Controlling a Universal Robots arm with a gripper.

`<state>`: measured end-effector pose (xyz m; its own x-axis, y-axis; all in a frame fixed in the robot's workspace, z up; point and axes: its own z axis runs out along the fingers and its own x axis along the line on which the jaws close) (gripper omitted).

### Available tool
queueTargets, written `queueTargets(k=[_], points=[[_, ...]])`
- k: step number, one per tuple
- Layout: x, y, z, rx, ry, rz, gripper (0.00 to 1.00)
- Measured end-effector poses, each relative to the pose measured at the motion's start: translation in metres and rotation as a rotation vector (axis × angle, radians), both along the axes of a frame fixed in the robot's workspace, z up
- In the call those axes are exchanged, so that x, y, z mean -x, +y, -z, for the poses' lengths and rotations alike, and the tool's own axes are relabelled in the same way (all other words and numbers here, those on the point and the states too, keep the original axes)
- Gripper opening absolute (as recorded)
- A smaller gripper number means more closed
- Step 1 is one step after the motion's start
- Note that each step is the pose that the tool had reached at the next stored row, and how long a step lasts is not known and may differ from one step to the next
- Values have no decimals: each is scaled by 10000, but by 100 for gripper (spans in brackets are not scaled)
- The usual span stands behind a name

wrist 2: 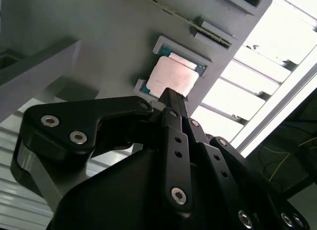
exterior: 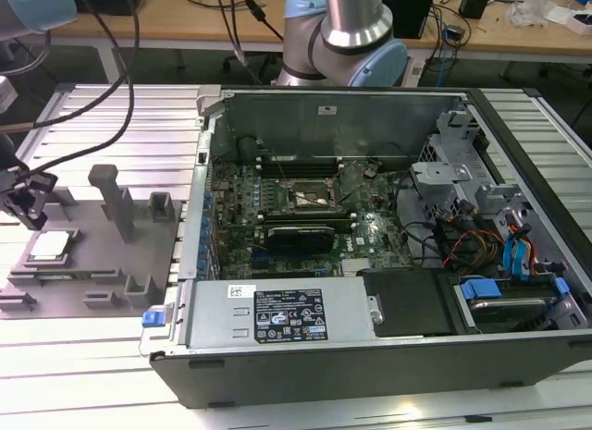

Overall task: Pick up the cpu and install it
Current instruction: 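Pick up the cpu and move it towards the insertion slot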

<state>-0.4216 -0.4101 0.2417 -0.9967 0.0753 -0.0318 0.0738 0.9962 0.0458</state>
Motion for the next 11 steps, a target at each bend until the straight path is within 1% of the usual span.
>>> queueTargets(k=[3, 6, 8, 11], points=[[8, -18, 49, 1, 2, -1, 11], [17, -44, 150, 1, 1, 1, 11], [18, -46, 169, 1, 2, 1, 11], [17, -47, 170, 1, 2, 0, 11]])
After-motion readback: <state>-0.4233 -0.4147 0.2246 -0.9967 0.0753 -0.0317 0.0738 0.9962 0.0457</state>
